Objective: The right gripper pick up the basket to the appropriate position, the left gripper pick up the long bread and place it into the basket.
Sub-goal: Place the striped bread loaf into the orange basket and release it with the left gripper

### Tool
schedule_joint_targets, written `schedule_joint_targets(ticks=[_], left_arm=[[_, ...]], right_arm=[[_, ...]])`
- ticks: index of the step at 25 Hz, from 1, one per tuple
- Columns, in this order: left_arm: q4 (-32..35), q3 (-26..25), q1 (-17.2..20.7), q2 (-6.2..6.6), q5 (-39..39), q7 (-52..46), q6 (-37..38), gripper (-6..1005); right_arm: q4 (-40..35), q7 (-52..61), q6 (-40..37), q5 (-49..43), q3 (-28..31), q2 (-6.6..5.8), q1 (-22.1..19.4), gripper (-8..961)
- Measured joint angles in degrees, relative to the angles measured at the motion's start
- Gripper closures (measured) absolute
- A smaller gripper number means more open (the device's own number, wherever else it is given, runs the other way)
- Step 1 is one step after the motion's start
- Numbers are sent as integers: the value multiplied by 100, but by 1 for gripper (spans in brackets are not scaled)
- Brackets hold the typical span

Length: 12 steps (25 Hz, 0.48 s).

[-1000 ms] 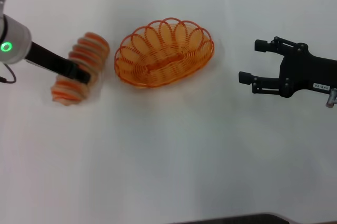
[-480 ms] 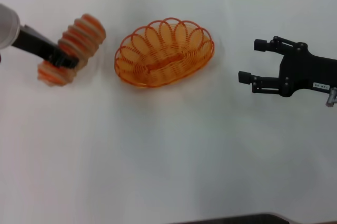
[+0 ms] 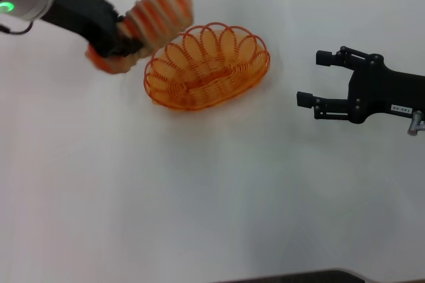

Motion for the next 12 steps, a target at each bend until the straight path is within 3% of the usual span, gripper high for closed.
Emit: schedule_joint_targets(ticks=[12], left_arm=[[-234,1143,-402,-60,-343,-99,-325,701]], right_arm=[[0,0,-12,-9,-104,0,17,23]])
